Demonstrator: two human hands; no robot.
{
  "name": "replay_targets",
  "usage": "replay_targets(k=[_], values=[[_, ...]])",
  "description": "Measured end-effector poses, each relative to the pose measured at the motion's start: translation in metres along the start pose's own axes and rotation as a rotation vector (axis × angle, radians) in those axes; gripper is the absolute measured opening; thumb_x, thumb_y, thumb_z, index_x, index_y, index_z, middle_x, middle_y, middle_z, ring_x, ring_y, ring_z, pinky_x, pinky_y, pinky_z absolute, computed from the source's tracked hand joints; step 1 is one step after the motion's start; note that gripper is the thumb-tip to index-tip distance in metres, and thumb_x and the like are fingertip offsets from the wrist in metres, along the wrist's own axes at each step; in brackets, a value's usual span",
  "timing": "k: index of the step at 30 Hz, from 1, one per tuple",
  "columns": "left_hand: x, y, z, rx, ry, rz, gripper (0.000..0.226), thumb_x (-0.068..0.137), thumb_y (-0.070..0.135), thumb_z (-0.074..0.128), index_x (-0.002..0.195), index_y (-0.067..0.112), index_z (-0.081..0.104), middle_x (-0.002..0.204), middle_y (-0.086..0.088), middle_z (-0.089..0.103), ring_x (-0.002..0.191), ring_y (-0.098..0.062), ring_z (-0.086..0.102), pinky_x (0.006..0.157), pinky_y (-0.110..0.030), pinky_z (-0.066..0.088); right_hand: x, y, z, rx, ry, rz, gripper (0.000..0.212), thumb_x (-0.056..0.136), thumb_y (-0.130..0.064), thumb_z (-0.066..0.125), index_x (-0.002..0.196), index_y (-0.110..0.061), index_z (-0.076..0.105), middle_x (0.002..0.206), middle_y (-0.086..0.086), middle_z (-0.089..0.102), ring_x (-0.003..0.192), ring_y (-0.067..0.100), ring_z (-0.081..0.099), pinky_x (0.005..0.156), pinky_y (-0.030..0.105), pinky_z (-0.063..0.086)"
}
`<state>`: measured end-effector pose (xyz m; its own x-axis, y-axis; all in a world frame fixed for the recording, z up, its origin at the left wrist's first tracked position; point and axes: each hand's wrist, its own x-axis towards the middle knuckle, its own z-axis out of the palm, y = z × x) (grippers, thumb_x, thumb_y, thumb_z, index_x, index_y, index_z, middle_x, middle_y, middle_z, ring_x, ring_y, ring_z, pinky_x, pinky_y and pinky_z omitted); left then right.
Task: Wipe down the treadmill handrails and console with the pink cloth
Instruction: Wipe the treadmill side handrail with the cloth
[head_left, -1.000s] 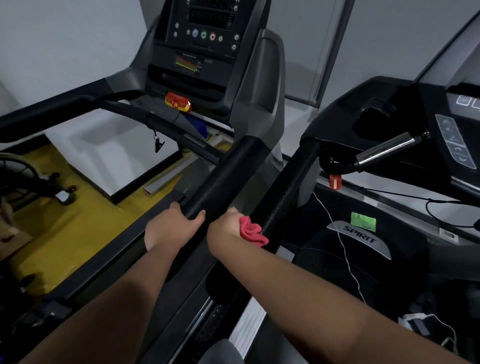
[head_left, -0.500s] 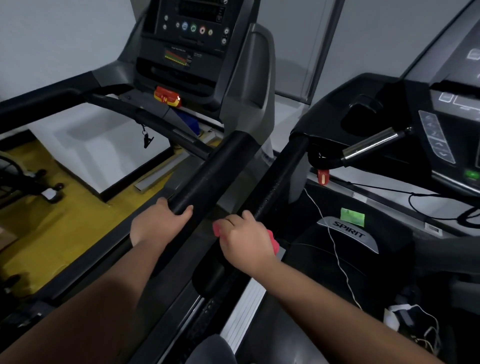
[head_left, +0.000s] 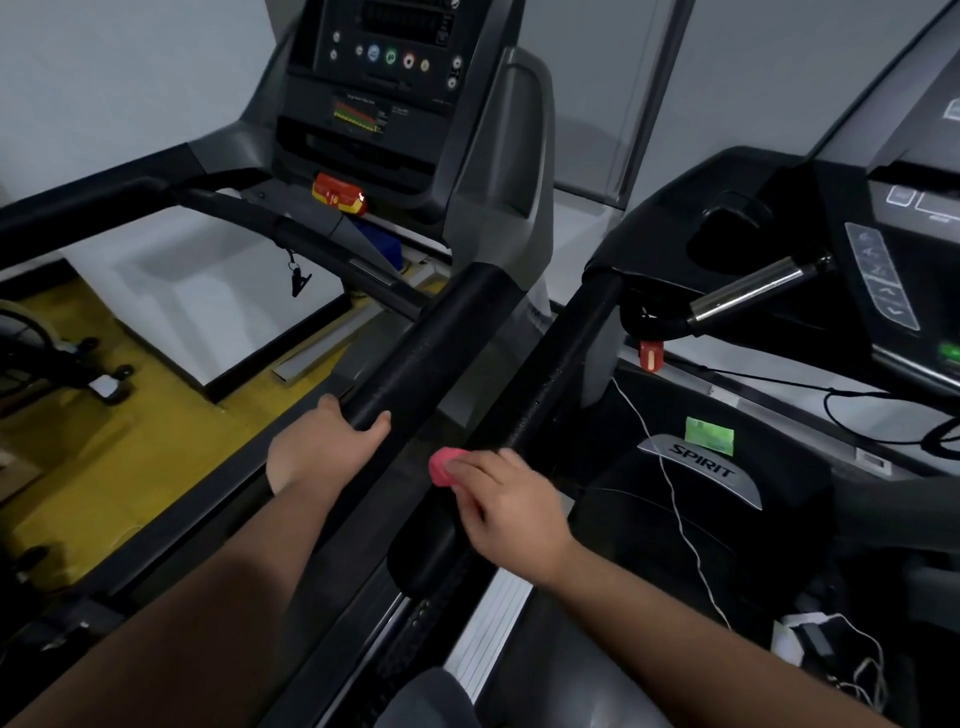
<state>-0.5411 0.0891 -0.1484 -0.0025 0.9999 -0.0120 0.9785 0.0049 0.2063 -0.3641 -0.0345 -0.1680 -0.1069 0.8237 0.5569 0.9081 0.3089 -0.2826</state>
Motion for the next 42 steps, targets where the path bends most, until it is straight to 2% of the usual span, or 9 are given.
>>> replay_targets(k=[2,7,12,16,23,27,30,37,42], values=[[0.001,-0.001,0.001,0.004,-0.002,0.005,0.072,0.082,0.073,0.039,0.122,0.013,0.049,0.071,0.000,0.058,0.059,-0.018,0.055,0.051,-0.028,0.048,0.023,-0.027,0.001,-0.200,-0.155,0.038,0.017,0.074,-0.020,0.055,0.083,-0.016,0.069,0.081,0.000,0.065,0.071,0.020,0.059,0.047,0.025,0.041],[0.003,-0.003,0.003,-0.019,-0.011,0.021,0.072,0.080,0.076,0.037,0.116,0.015,0.050,0.071,0.001,0.060,0.059,-0.017,0.058,0.055,-0.032,0.055,0.060,-0.059,0.007,-0.484,-0.662,0.049,0.025,0.091,-0.017,0.050,0.113,-0.008,0.058,0.112,0.012,0.057,0.103,0.029,0.049,0.068,0.034,0.038],[0.001,-0.001,0.000,0.006,-0.004,0.008,0.071,0.082,0.074,0.038,0.117,0.013,0.049,0.068,0.000,0.058,0.057,-0.017,0.057,0.055,-0.031,0.054,0.029,-0.037,0.008,-0.196,-0.179,0.126,0.015,0.073,-0.029,0.061,0.082,-0.020,0.067,0.079,-0.002,0.062,0.071,0.020,0.056,0.050,0.025,0.039],[0.000,0.001,-0.001,0.010,-0.012,-0.010,0.070,0.083,0.072,0.039,0.119,0.013,0.048,0.067,0.000,0.057,0.056,-0.017,0.054,0.054,-0.029,0.052,-0.015,-0.003,0.017,0.112,0.047,0.130,0.022,0.089,-0.024,0.046,0.108,-0.015,0.054,0.108,0.001,0.053,0.086,0.021,0.053,0.071,0.028,0.048],[-0.001,0.002,-0.002,0.014,-0.018,-0.011,0.069,0.083,0.072,0.039,0.118,0.014,0.049,0.068,-0.001,0.058,0.058,-0.019,0.056,0.054,-0.029,0.051,-0.052,0.008,0.023,0.594,-0.108,0.715,0.032,0.098,-0.048,0.026,0.117,-0.023,0.034,0.110,-0.002,0.047,0.089,0.002,0.054,0.077,0.028,0.047],[-0.001,0.002,-0.003,0.008,-0.024,-0.019,0.071,0.083,0.072,0.039,0.122,0.013,0.047,0.068,-0.002,0.059,0.058,-0.021,0.057,0.055,-0.031,0.053,-0.050,0.009,0.027,0.757,-0.257,0.837,0.015,0.102,-0.026,0.035,0.116,-0.026,0.037,0.105,-0.010,0.054,0.095,0.001,0.055,0.084,0.021,0.043],[-0.002,0.002,-0.003,0.008,-0.029,-0.017,0.070,0.083,0.071,0.039,0.121,0.013,0.047,0.068,-0.002,0.059,0.057,-0.020,0.057,0.054,-0.031,0.053,-0.037,0.000,0.037,0.977,-0.260,1.077,0.015,0.100,-0.010,0.039,0.106,-0.020,0.050,0.099,-0.003,0.060,0.098,0.013,0.057,0.096,0.033,0.044],[-0.001,0.003,-0.003,0.027,-0.007,-0.001,0.070,0.084,0.072,0.039,0.119,0.012,0.049,0.066,-0.002,0.058,0.055,-0.019,0.056,0.050,-0.028,0.050,-0.015,0.000,0.030,1.149,0.218,1.494,0.013,0.094,-0.010,0.037,0.086,-0.012,0.048,0.080,0.006,0.053,0.074,0.017,0.051,0.066,0.030,0.044],[-0.003,0.002,-0.001,0.021,-0.009,-0.009,0.071,0.083,0.072,0.039,0.121,0.012,0.049,0.066,-0.001,0.058,0.055,-0.018,0.056,0.048,-0.028,0.049,0.009,0.001,0.023,1.450,0.100,1.730,0.025,0.086,-0.016,0.040,0.070,-0.010,0.058,0.061,0.011,0.061,0.055,0.023,0.060,0.055,0.026,0.051]])
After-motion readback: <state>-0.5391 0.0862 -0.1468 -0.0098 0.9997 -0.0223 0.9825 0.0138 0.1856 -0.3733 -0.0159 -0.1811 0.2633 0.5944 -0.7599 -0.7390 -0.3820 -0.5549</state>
